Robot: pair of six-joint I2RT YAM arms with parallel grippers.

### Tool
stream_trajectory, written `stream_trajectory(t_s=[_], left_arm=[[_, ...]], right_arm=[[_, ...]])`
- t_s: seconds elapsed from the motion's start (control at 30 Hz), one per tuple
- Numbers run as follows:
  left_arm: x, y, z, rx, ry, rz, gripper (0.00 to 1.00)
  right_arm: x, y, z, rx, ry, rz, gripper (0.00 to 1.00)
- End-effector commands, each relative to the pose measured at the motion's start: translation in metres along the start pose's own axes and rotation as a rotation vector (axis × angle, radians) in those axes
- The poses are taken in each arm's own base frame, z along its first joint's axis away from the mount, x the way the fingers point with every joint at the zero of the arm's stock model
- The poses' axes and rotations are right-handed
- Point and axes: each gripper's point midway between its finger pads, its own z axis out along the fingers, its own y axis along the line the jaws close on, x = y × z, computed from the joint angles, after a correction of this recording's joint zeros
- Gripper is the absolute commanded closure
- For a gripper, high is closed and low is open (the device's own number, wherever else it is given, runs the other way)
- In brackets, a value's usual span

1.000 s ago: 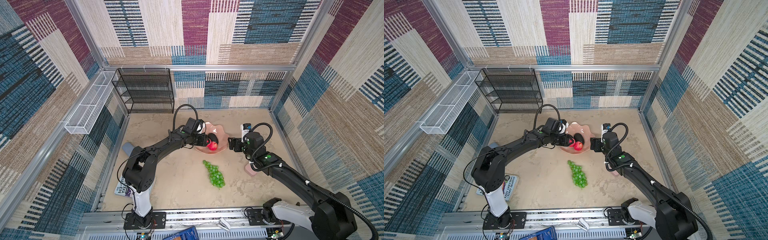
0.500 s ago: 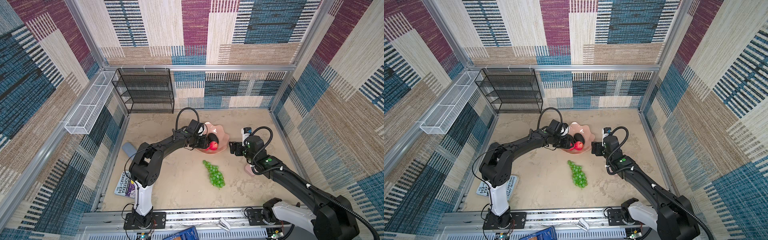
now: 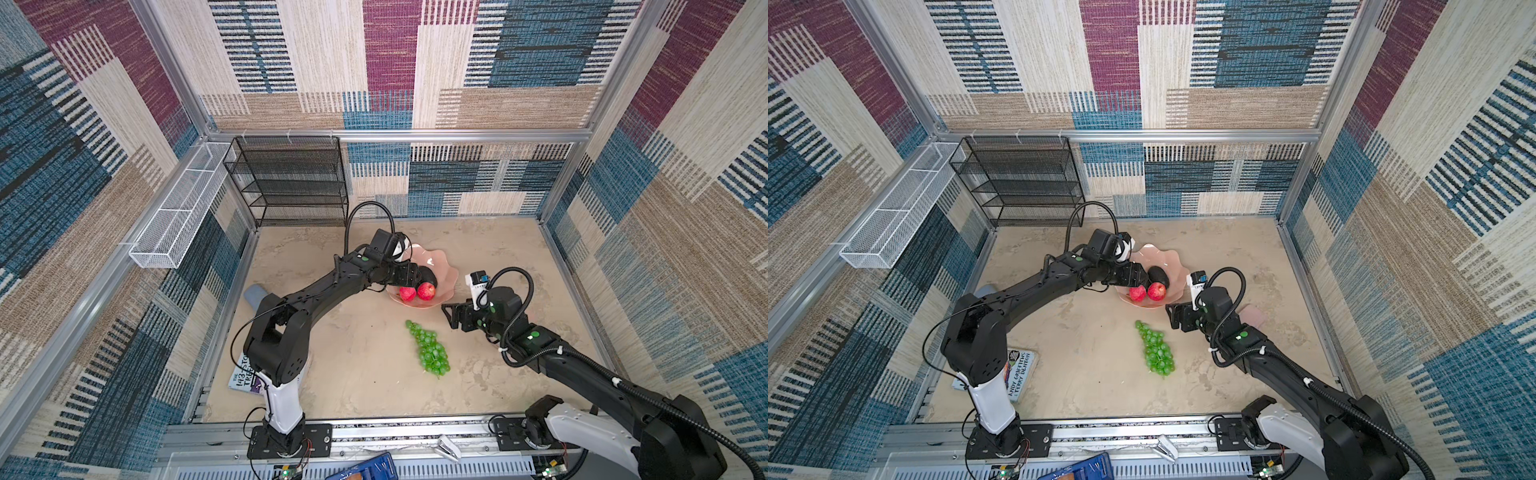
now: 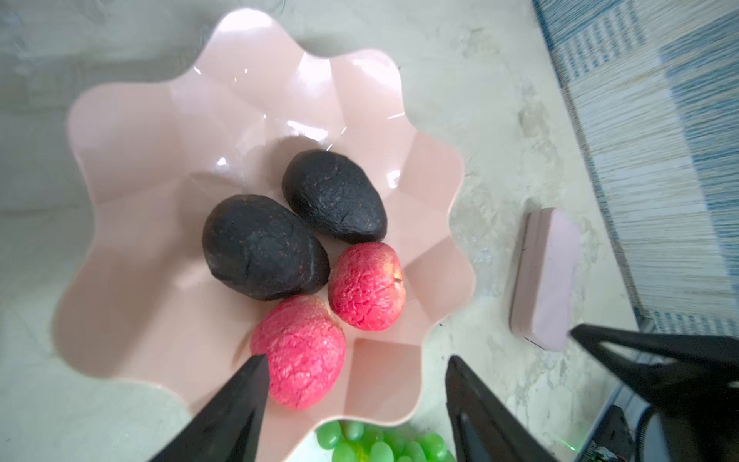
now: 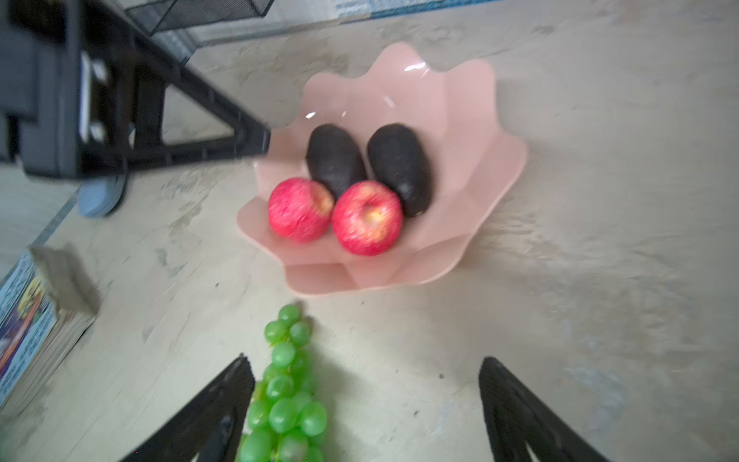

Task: Place and organize the fake fruits in the fruit bowl
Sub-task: 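Lower the red apple into the bowl with the left gripper and release, then grasp the green grapes with the right gripper while the left arm withdraws, then carry the grapes with the right gripper onto the fruit in the bowl and release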

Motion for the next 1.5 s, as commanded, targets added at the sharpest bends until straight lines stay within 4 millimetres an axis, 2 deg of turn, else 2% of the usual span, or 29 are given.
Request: stream_trajectory(t_s=[0.0,0.07,0.17,0.23,0.33,0.43,0.63,0.87,0.93,1.03,1.23,1.47], left_arm=[[-0.034,0.008,-0.041,-0.067,-0.209,0.019,0.26],[-0.046,0.013,-0.073,-0.099,-0.340,0.025,0.23],[-0.047,0.027,-0.113,-0.159,-0.480,0.029,0.18],[-0.043,0.038,-0.134,-0.197,-0.540,0.022,0.16],[-0.032,0.055,-0.150,-0.247,-0.573,0.001,0.14],[-0.020,0.067,-0.158,-0.274,-0.567,-0.024,0.13],[0.003,0.086,-0.160,-0.312,-0.540,-0.066,0.13],[0.011,0.098,-0.169,-0.328,-0.556,-0.104,0.12],[0.012,0.100,-0.173,-0.337,-0.558,-0.102,0.12],[0.014,0.102,-0.179,-0.347,-0.567,-0.106,0.11],[0.016,0.107,-0.189,-0.367,-0.584,-0.113,0.11],[0.016,0.108,-0.194,-0.365,-0.589,-0.122,0.11]], right_arm=[[0.016,0.026,0.001,-0.087,-0.007,0.001,0.09],[0.034,0.039,0.002,-0.123,0.006,0.009,0.09],[0.057,0.050,0.003,-0.140,0.027,-0.002,0.08],[0.068,0.053,0.005,-0.137,0.029,-0.009,0.08],[0.075,0.051,0.009,-0.124,0.013,-0.009,0.08],[0.082,0.049,0.015,-0.117,0.012,-0.017,0.08],[0.095,0.049,0.028,-0.107,0.039,-0.032,0.09],[0.114,0.044,0.042,-0.096,0.063,-0.073,0.15],[0.120,0.041,0.046,-0.089,0.074,-0.083,0.19],[0.125,0.038,0.050,-0.076,0.082,-0.100,0.34],[0.115,0.038,0.046,-0.082,0.024,-0.126,0.53],[0.072,0.044,0.014,-0.110,-0.157,-0.096,0.56]])
